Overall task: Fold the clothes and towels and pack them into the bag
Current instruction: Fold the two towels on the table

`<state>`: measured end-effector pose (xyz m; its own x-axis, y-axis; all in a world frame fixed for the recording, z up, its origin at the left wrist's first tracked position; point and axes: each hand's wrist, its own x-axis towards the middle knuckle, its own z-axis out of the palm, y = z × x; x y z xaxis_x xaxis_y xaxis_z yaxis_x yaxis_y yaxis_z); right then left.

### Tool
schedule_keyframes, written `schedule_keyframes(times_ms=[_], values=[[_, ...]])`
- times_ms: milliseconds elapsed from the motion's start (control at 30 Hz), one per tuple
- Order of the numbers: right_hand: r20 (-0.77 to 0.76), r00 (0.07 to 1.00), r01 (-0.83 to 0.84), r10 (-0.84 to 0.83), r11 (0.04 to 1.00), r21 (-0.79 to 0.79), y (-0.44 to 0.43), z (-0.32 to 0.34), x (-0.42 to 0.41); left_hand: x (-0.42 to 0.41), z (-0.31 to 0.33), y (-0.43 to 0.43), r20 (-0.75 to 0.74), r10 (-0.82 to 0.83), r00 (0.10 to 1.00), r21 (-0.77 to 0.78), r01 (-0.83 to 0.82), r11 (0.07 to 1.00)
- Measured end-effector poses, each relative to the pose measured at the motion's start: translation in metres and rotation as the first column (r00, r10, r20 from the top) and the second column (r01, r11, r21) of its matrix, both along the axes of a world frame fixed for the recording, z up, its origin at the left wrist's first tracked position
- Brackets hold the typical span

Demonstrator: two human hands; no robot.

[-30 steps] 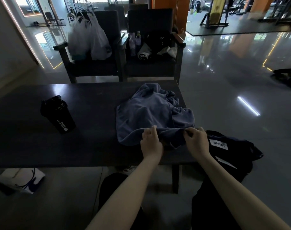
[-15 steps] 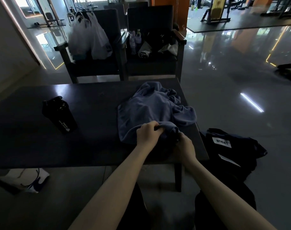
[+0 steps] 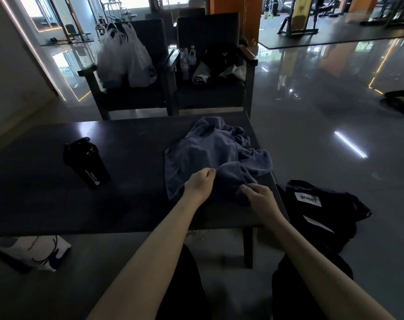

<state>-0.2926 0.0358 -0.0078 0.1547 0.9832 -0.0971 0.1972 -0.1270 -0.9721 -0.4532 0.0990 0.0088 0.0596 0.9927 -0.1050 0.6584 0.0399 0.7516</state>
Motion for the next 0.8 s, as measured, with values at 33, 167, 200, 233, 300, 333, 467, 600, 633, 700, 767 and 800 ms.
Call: schedule_keyframes(times_ms=[33,167,200,233,300,333,467,600,633,700,767,800], values=[[-0.045,0.999,0.015,-0.014,1.0,0.023,0.0,0.009,0.004,-0.002,0.0,-0.002,-0.015,-0.003,1.0,0.016,0.004,1.0],[-0.207,0.974,0.099,-0.089,0.994,0.036,0.001,0.04,0.014,-0.004,0.0,-0.021,-0.079,-0.034,0.996,0.157,0.046,0.987],[-0.247,0.965,0.097,-0.086,0.995,0.031,0.001,0.046,0.013,-0.003,0.002,-0.028,-0.087,-0.08,0.993,0.15,0.092,0.984],[-0.28,0.956,0.095,-0.085,0.995,0.022,0.0,0.052,0.012,-0.001,0.004,-0.034,-0.106,-0.138,0.985,0.106,0.149,0.983],[-0.348,0.933,0.101,-0.093,0.995,0.004,-0.001,0.061,0.006,0.004,0.007,-0.045,-0.193,-0.258,0.947,0.017,0.266,0.964],[-0.38,0.92,0.102,-0.097,0.995,-0.007,-0.002,0.064,0.003,0.005,0.005,-0.05,-0.234,-0.289,0.928,-0.022,0.292,0.956],[-0.42,0.906,0.048,-0.053,0.999,-0.023,-0.014,0.076,-0.01,0.022,-0.004,-0.066,-0.041,-0.169,0.985,-0.017,0.168,0.986],[-0.376,0.925,0.058,-0.064,0.998,-0.027,-0.024,0.083,-0.008,0.036,-0.008,-0.072,-0.196,0.004,0.981,0.245,0.045,0.968],[-0.341,0.936,0.084,-0.084,0.996,-0.015,-0.027,0.085,-0.004,0.032,-0.007,-0.074,-0.168,0.088,0.982,0.276,-0.039,0.96],[-0.237,0.959,0.164,-0.155,0.986,0.017,-0.034,0.09,0.005,0.018,-0.005,-0.077,-0.063,0.181,0.982,0.225,-0.162,0.961],[-0.171,0.958,0.24,-0.228,0.969,0.055,-0.041,0.091,0.016,0.003,0.0,-0.078,-0.063,0.258,0.964,0.207,-0.24,0.948],[-0.172,0.951,0.27,-0.256,0.961,0.065,-0.044,0.09,0.02,-0.005,0.003,-0.078,-0.059,0.294,0.954,0.196,-0.277,0.941]])
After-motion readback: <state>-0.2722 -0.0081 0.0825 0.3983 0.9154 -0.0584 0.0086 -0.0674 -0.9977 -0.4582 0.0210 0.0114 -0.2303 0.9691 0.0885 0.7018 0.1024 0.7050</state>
